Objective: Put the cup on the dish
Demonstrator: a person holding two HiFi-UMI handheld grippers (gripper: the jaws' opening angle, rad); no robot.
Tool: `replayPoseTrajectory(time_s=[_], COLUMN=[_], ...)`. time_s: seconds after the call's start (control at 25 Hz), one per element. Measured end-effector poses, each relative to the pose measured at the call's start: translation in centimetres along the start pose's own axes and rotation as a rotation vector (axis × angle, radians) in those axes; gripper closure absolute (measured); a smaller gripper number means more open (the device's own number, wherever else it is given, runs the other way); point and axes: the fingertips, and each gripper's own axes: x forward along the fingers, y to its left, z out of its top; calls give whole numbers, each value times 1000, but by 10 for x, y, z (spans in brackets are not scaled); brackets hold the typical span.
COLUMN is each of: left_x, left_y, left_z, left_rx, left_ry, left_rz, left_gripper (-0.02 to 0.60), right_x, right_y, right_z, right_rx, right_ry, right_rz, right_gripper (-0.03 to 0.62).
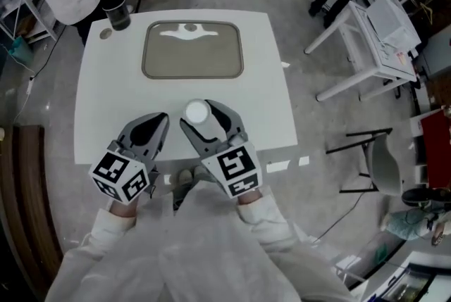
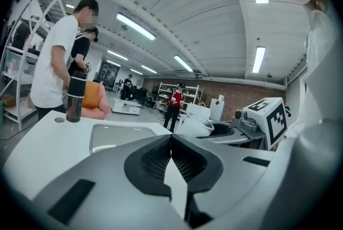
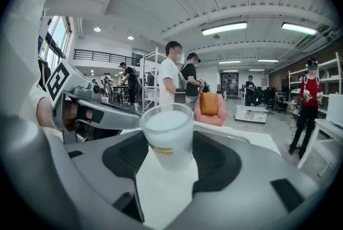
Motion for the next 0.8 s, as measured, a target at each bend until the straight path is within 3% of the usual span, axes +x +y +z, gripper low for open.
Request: replayPoseTrajectory(time_s=[0.48,0.8], left_x=[1,26], left_y=[-3,15], left_z=[5,7], left_rx=[27,24], left_ry=[10,27], left_rz=[-42,-55], left_gripper=[574,574], right_x=[0,22], right_y=[0,-25], right_z=[7,9], right_rx=[27,40], right_ry=[-23,-24], right_rz=[-29,-31], right_gripper=[338,338])
